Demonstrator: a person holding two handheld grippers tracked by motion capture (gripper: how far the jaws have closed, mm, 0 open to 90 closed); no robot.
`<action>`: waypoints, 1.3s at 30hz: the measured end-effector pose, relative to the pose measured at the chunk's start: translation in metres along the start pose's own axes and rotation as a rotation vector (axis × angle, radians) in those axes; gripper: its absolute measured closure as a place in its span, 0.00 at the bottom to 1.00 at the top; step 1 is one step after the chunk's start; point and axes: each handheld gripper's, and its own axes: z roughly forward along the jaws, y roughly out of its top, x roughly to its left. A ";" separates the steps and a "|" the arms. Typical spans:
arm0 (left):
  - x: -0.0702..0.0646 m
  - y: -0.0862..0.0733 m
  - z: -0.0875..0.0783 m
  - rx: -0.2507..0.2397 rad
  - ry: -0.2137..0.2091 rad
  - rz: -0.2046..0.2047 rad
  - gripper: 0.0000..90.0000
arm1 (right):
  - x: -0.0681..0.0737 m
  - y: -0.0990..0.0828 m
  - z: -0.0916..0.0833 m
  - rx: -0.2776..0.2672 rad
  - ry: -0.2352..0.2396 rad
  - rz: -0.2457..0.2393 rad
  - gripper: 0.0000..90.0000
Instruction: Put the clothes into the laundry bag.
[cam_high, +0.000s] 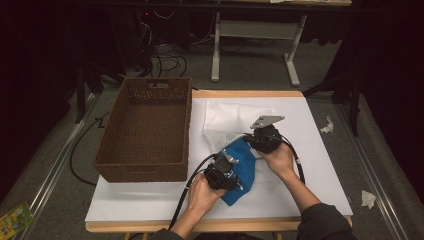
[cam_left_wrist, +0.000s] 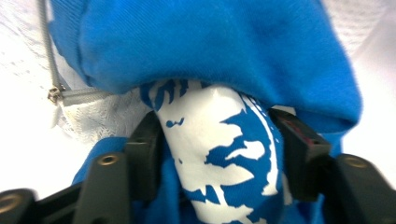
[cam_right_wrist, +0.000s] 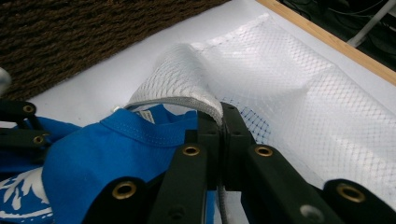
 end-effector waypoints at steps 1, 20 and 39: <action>0.000 0.000 -0.002 -0.006 -0.001 0.003 0.55 | 0.000 0.000 0.000 0.001 0.001 0.002 0.99; 0.006 0.029 -0.023 -0.071 -0.100 -0.005 0.96 | 0.005 0.007 0.000 0.005 0.015 -0.011 1.00; 0.011 0.059 -0.022 -0.186 -0.033 -0.046 0.96 | 0.006 0.014 -0.011 -0.022 0.026 -0.031 1.00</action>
